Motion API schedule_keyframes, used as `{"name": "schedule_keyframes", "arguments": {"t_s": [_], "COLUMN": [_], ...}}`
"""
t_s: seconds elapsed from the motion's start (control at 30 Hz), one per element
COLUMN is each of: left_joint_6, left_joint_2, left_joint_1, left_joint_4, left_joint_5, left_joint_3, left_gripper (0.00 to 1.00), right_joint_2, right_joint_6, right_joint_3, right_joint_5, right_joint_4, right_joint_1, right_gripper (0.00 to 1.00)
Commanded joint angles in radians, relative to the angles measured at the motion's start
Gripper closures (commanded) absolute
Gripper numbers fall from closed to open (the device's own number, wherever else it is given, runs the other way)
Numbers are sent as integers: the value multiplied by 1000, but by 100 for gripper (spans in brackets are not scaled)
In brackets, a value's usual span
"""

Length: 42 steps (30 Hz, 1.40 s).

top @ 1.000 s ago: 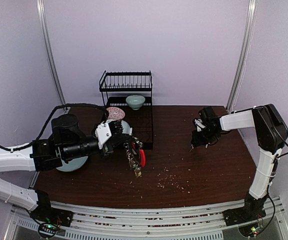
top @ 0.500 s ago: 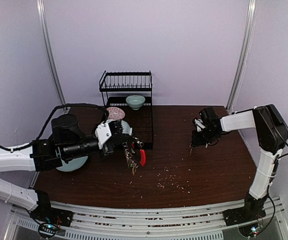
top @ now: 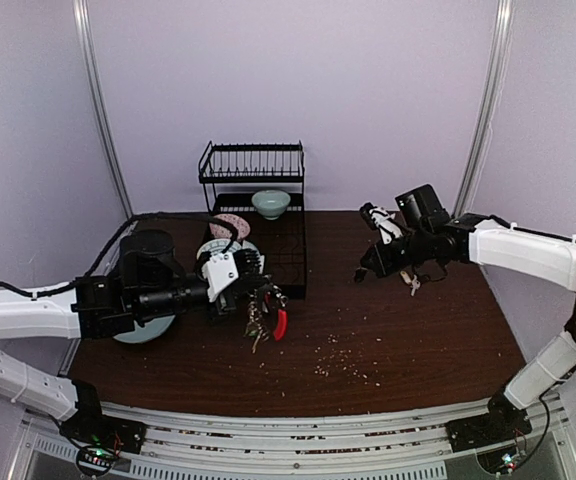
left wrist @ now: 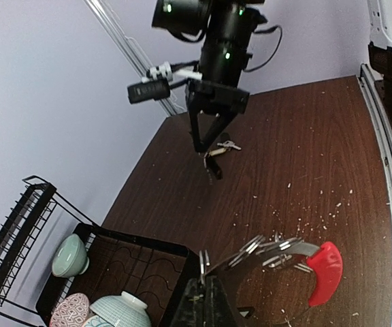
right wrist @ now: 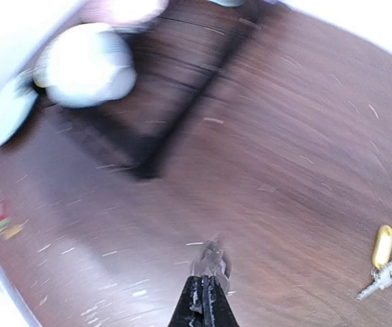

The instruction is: Put the keys on the keyring

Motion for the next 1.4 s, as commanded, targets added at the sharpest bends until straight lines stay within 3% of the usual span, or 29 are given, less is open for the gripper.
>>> {"name": "schedule_keyframes", "arguments": {"t_s": [0.0, 0.17, 0.37, 0.53, 0.77, 1.07, 1.37], "left_joint_6": [31, 96, 118, 54, -46, -151, -191], "left_joint_2": [27, 36, 76, 66, 107, 125, 116], "left_joint_1": [-23, -110, -208, -211, -209, -199, -199], "left_joint_4": [-14, -43, -72, -26, -12, 12, -3], "left_joint_5": [-2, -77, -237, -199, -123, -144, -130], "left_joint_3": [79, 81, 111, 110, 119, 129, 150], "left_gripper": [100, 100, 100, 100, 100, 100, 100], "right_joint_2": [-171, -311, -303, -340, -298, -304, -311], "right_joint_6": [-100, -113, -191, -289, -324, -321, -268], "right_joint_3": [-3, 8, 40, 3, 12, -23, -104], "right_joint_5": [-13, 18, 6, -87, -102, -145, -131], "right_joint_4": [-77, -40, -45, 9, 36, 77, 258], "right_joint_1": [183, 403, 527, 534, 533, 534, 542], "right_gripper": [100, 100, 100, 100, 100, 100, 100]}}
